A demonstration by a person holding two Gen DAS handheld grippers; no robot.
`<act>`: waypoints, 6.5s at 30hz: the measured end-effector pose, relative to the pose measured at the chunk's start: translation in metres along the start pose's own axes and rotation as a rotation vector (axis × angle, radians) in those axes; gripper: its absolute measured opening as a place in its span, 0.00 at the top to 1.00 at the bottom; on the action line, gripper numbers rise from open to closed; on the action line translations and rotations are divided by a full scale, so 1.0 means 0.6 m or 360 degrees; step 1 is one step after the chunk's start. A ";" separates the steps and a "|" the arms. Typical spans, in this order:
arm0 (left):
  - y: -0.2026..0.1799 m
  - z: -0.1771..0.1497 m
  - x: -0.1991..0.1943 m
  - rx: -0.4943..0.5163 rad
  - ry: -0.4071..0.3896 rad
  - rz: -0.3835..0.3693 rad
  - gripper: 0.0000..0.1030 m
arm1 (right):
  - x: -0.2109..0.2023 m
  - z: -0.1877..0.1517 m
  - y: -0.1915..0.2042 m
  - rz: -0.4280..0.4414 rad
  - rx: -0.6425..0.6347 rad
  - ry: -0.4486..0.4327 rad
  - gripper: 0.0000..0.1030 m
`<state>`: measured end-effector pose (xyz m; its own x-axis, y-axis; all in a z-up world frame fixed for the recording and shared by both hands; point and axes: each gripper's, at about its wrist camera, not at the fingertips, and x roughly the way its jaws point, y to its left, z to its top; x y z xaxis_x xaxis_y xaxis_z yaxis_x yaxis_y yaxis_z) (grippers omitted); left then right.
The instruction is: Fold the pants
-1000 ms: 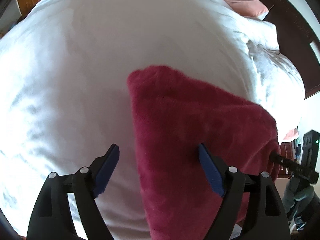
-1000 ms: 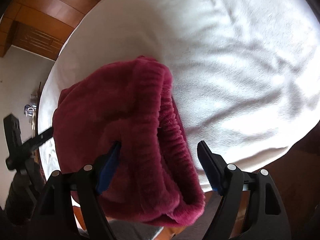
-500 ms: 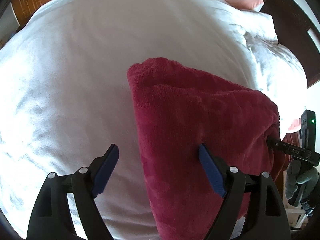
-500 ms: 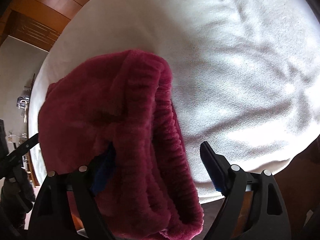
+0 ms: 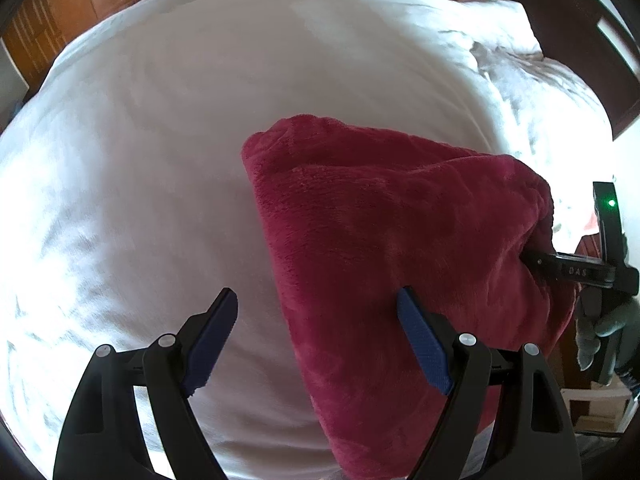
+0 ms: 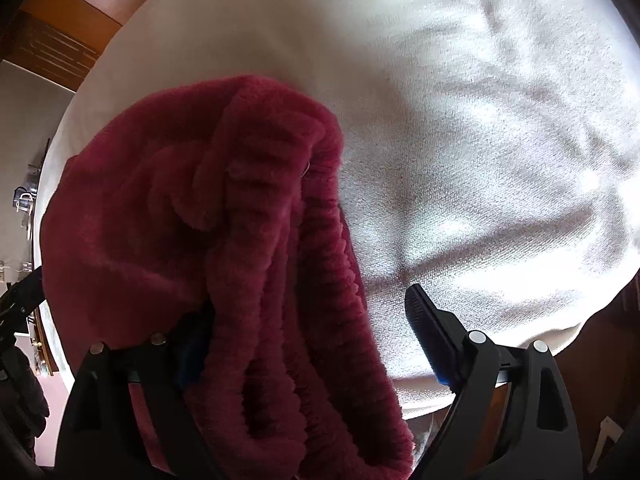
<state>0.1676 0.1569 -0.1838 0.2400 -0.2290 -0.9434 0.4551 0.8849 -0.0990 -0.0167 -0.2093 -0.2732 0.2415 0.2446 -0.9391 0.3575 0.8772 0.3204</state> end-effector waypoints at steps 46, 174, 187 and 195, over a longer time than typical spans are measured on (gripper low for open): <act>0.070 -0.068 0.135 -0.0601 0.0360 -0.0787 0.06 | 0.079 0.069 0.073 0.0581 0.0157 0.0131 0.29; -0.199 0.294 -0.288 -0.0060 -0.0847 0.0537 0.05 | -0.363 0.333 0.359 -0.0080 -0.0669 -0.0968 0.03; -0.211 0.288 -0.312 -0.0125 -0.0824 0.0527 0.05 | -0.394 0.316 0.379 -0.0109 -0.0775 -0.1052 0.03; -0.209 0.302 -0.304 -0.0163 -0.0794 0.0552 0.05 | -0.386 0.337 0.381 -0.0085 -0.0824 -0.1028 0.03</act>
<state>0.2220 0.0143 0.0577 0.7427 -0.0612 -0.6669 0.1998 0.9707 0.1335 0.1915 -0.1487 0.0427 0.7630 0.0502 -0.6445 -0.0391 0.9987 0.0316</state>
